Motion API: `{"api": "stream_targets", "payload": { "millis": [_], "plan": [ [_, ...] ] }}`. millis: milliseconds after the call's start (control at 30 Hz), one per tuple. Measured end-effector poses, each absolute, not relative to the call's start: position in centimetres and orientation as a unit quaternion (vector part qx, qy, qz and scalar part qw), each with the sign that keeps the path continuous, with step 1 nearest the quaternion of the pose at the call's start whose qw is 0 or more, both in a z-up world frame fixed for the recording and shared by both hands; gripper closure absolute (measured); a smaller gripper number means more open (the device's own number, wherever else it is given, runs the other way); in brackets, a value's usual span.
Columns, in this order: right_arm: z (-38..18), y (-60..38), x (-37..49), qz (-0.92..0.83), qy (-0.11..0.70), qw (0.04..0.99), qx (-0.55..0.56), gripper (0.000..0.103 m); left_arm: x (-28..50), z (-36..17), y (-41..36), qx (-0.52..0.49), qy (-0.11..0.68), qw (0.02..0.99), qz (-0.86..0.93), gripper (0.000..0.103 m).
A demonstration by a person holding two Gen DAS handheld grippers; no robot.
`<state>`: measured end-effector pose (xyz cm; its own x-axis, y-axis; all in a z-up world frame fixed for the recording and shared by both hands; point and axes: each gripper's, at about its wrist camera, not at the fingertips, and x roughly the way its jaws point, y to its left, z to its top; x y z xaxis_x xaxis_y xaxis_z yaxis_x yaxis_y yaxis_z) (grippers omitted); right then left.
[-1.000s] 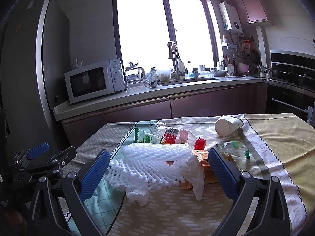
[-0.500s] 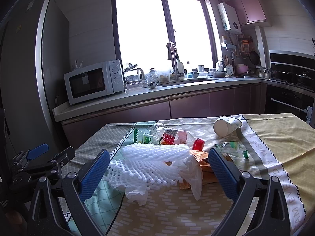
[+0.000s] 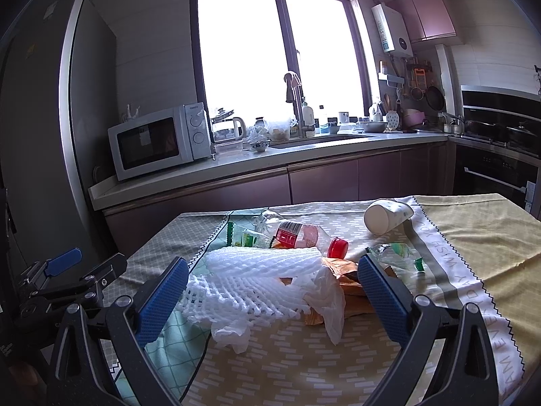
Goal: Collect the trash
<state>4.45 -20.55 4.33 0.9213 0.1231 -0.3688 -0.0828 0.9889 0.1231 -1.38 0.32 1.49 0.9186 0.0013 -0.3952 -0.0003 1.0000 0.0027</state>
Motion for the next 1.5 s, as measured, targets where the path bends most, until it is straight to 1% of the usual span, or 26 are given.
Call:
{"api": "stream_targets", "payload": {
  "millis": [1033, 1500],
  "plan": [
    [4.1, -21.2, 4.7, 0.054, 0.195, 0.978, 0.058, 0.006, -0.7, 1.1, -0.6, 0.002, 0.21, 0.978, -0.018, 0.005],
    [3.5, -22.1, 5.5, 0.056, 0.211, 0.974, 0.067, 0.006, -0.1, 0.6, -0.7, 0.002, 0.219, 0.975, -0.033, 0.005]
  ]
}}
